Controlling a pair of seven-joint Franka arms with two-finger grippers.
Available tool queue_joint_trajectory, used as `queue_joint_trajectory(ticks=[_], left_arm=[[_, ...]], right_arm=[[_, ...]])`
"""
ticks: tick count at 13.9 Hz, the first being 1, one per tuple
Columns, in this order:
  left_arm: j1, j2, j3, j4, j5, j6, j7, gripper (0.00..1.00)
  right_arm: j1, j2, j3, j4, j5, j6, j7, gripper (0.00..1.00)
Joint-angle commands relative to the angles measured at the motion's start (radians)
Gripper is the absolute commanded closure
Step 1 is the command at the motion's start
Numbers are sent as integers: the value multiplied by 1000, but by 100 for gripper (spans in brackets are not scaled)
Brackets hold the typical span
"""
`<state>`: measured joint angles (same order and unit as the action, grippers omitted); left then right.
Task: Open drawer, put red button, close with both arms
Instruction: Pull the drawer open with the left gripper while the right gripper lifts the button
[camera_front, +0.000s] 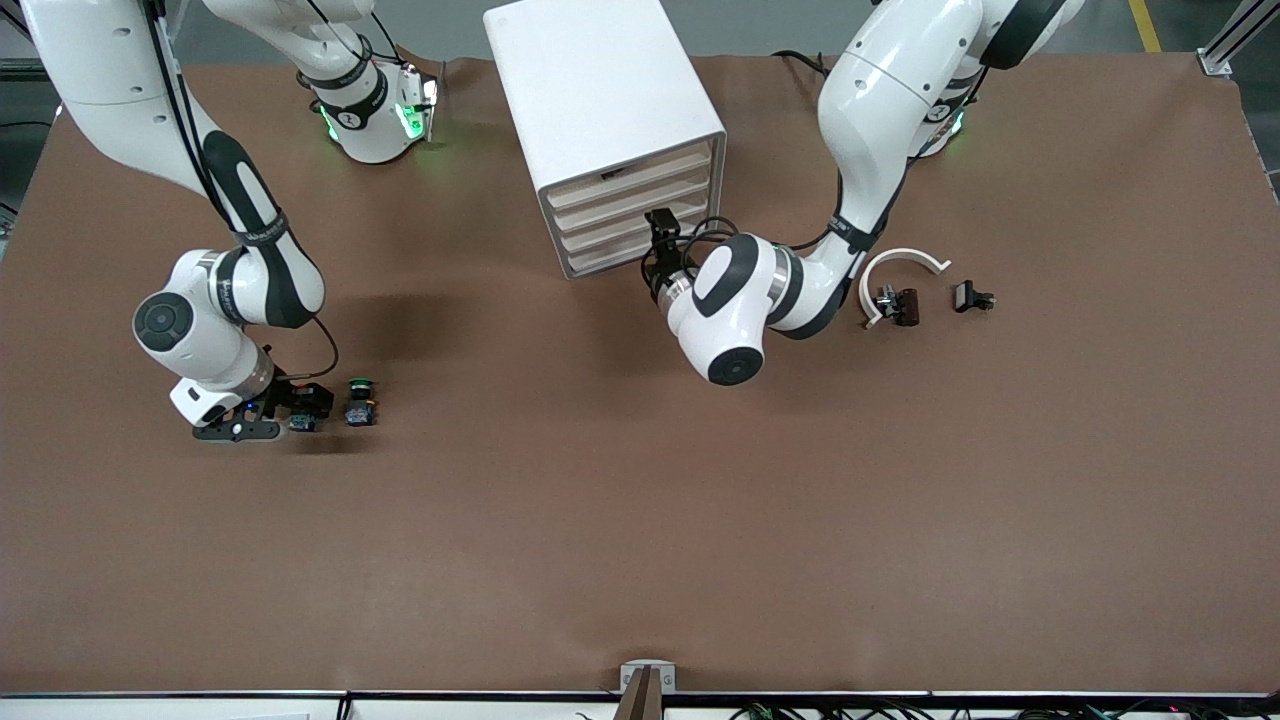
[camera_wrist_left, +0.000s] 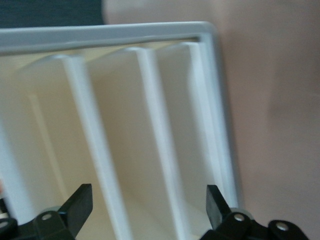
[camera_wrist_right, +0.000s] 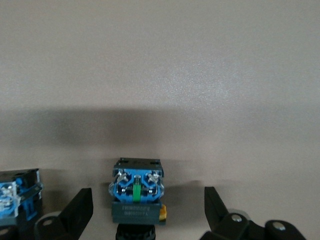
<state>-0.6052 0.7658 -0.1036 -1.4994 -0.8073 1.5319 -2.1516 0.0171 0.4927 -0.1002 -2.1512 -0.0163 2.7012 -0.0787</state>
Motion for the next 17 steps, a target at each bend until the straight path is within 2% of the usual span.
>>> queue_joint_trajectory(ticks=[1,2,4,5,6,8,9,10,13,15,17], left_arm=[[-5,17,-1,21,-55,-81,-48,8],[-24,23,-5,19,-59,-84,-53,13],[-47,35,-5,19,-59,-84,-59,18],[-47,41,-5,21,-59,-84,-59,27],[-47,44,-5,19,-59,-84,-59,39],[-47,52,-5,21,-59,-84,-59,73],[-47,53,-5,19,-59,-84,-59,93],[-45,55,-5,19,-58,-84,-59,100],[-30,61,4,22,-44,-84,-59,100],[11,55,34,25,-36,-85,-59,100],[22,72,63,74,-24,-84,-56,100]], right_arm=[[-13,17,11,24,-2,-6,-9,50],[-14,17,11,28,-2,-6,-9,66],[-13,18,11,31,-2,-7,-9,84],[-11,18,11,31,-2,-7,-9,89],[-9,17,11,33,-2,-9,-9,91],[-11,17,11,42,-2,-14,-9,91],[-11,15,11,44,-2,-15,-7,91],[-9,7,11,45,-2,-17,-7,90],[-6,-34,11,45,-2,-46,-7,90],[4,-92,16,47,-2,-151,2,90],[44,-164,16,47,-1,-280,28,90]])
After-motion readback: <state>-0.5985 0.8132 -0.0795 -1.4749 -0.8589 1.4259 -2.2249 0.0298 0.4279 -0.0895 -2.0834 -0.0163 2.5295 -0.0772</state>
